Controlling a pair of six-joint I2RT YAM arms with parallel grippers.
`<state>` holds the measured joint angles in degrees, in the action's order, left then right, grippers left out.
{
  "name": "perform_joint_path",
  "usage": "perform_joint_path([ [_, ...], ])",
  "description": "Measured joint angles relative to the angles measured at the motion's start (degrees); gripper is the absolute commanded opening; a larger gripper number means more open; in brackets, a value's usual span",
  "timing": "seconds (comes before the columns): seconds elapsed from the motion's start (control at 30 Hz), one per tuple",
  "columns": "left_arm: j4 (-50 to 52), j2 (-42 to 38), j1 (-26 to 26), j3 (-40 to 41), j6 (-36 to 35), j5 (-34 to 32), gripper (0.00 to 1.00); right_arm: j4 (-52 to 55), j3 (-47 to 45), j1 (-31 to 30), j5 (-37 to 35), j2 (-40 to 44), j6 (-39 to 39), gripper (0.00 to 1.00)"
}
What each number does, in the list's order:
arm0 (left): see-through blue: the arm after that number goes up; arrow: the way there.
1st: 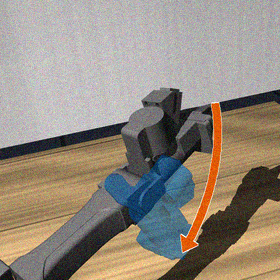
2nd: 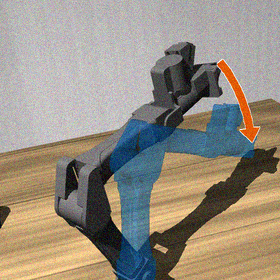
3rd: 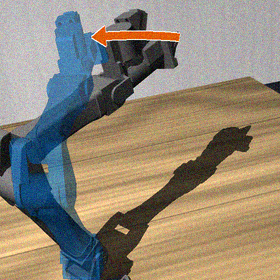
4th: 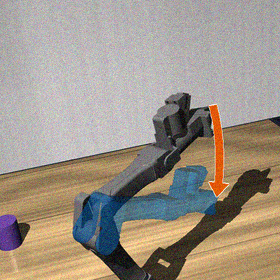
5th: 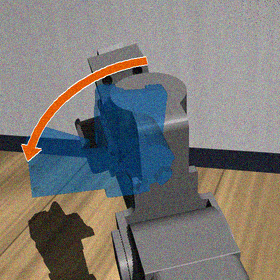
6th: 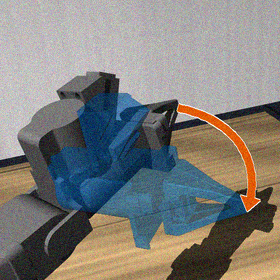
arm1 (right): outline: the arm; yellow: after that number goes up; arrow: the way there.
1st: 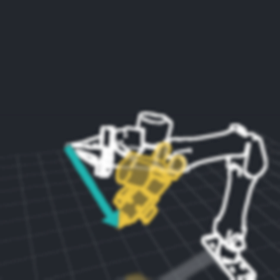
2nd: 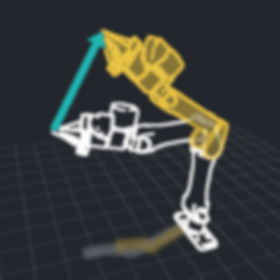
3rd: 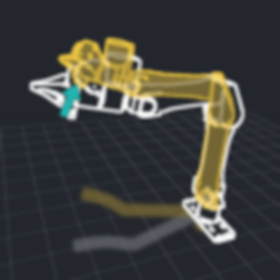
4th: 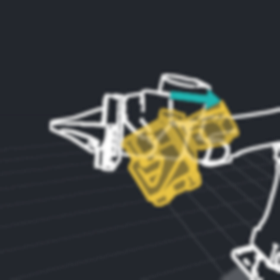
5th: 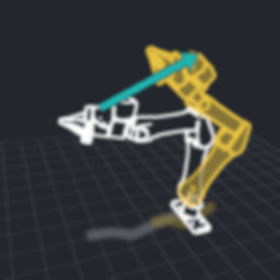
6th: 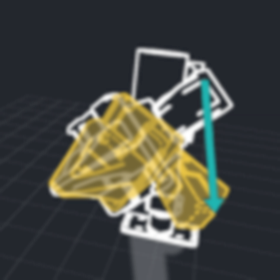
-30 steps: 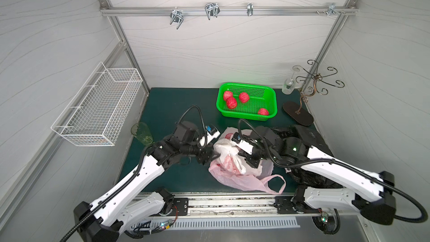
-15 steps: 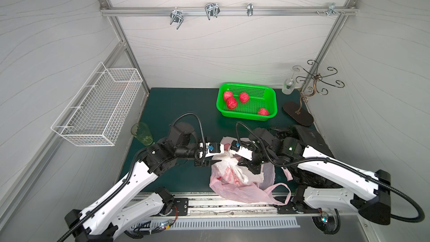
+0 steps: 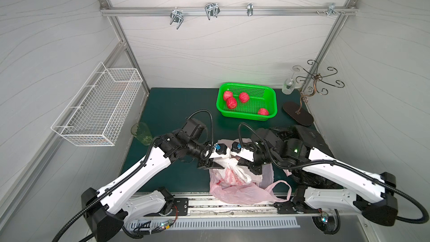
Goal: Untie the knot of a plastic bag & take out the apple
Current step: Untie the plastic bag.
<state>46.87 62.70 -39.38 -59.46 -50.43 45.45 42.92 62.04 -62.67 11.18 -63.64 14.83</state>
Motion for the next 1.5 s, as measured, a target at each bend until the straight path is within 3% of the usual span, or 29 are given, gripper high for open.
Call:
perform_joint_path([
  [0.27, -2.56, 0.44, 0.0, 0.0, 3.17, -2.95, 0.56, 0.17, 0.85, 0.0, 0.35, 0.0, 0.15, 0.0],
  [0.5, -4.07, 0.79, 0.0, 0.0, 5.6, -5.64, 0.4, 0.94, 0.9, 0.0, 0.94, 0.2, 0.24, 0.0],
  [0.7, -3.41, 1.66, 0.17, -0.04, 5.75, -5.14, 0.61, 1.09, 0.94, 0.0, -0.31, 0.92, 0.22, 0.0],
  [0.8, -2.58, 2.25, 0.24, -0.24, 5.79, -3.39, 0.61, 0.79, 1.16, 0.0, -2.01, 1.64, 0.22, 0.0],
  [0.9, -1.79, 2.75, 0.26, -0.76, 6.08, -1.68, 0.43, 0.81, 2.08, 0.0, -3.23, 1.9, 0.24, 0.0],
  [0.97, -0.74, 3.41, 0.22, -1.44, 6.08, -1.33, 0.07, 0.37, 2.73, 0.0, -3.74, 1.86, 0.24, 0.0],
  [1.0, -0.15, 3.93, 0.17, -1.88, 5.77, -1.11, 0.0, 0.02, 2.99, 0.0, -3.8, 1.81, 0.24, 0.0],
  [1.3, -0.13, 3.96, 0.7, -3.52, 8.9, -3.76, 0.0, -1.66, 3.45, 0.96, -11.15, 2.29, -1.29, 0.0],
  [1.5, -11.54, -4.57, 5.7, 3.13, 17.73, -9.05, 0.0, -5.77, -2.23, 11.76, -19.23, 11.32, -9.01, 0.0],
])
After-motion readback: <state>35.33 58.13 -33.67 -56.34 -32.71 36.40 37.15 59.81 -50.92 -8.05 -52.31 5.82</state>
